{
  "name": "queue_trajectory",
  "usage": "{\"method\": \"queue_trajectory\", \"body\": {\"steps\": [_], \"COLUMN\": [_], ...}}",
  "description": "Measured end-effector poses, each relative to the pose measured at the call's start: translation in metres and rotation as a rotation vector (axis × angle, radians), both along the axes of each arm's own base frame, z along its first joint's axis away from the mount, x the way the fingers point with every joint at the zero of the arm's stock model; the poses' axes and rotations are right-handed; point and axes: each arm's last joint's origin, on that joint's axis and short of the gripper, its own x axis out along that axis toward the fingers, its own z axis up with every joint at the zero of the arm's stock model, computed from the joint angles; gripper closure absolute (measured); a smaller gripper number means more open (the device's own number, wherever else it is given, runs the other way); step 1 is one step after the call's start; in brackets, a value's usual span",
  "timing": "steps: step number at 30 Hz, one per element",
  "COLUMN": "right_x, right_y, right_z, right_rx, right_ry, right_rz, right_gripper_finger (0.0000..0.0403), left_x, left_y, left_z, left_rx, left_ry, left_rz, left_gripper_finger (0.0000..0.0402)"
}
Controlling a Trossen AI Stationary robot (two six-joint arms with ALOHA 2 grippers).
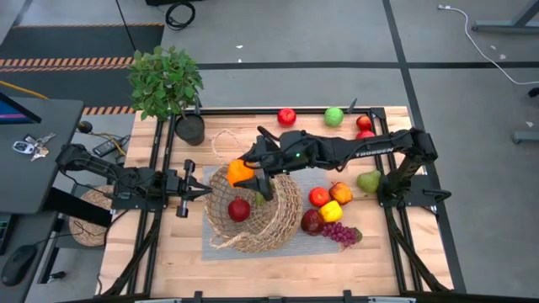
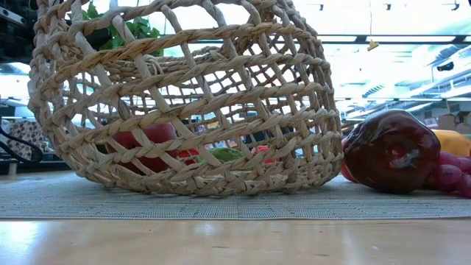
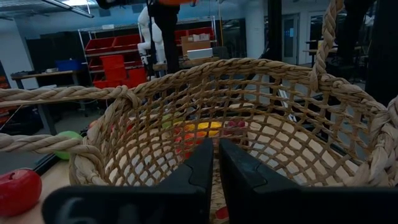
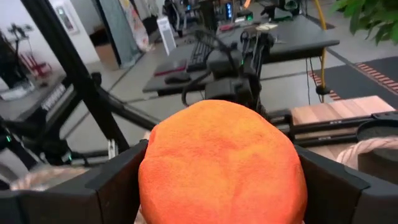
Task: Build produce basket
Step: Put the orange into the brown woven basket
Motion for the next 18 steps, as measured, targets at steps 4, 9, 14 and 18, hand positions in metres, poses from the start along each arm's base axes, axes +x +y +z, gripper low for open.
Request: {"method": "queue_trajectory", "body": {"steps": [4, 9, 14, 18], "right_x": [0.004, 0.022, 0.043, 0.055], "right_y": [0.005, 0.018, 0.028, 0.029], "right_z": [-0.009, -0.02, -0.028, -0.029], "right_rx": [-0.031, -0.107, -0.244, -0.293], "right_ry": [0.047, 0.163, 0.314, 0.394], "right_rz": [0.018, 0.058, 0.068, 0.09], "right_gripper_finger": [0.0057, 0.0057, 0.0057, 0.0057], "left_x": [0.0, 0.0, 0.0, 0.0], "left_y": [0.0, 0.0, 0.0, 0.0], "left_z": [0.0, 0.0, 0.0, 0.0], "left_rx": [0.0, 0.0, 0.001, 0.0], "left_ry": [0.0, -0.001, 0.001, 0.0], "left_rz": [0.0, 0.0, 0.0, 0.0], "left_gripper_finger": [0.0368, 0.0374, 0.0369, 0.0366]}}
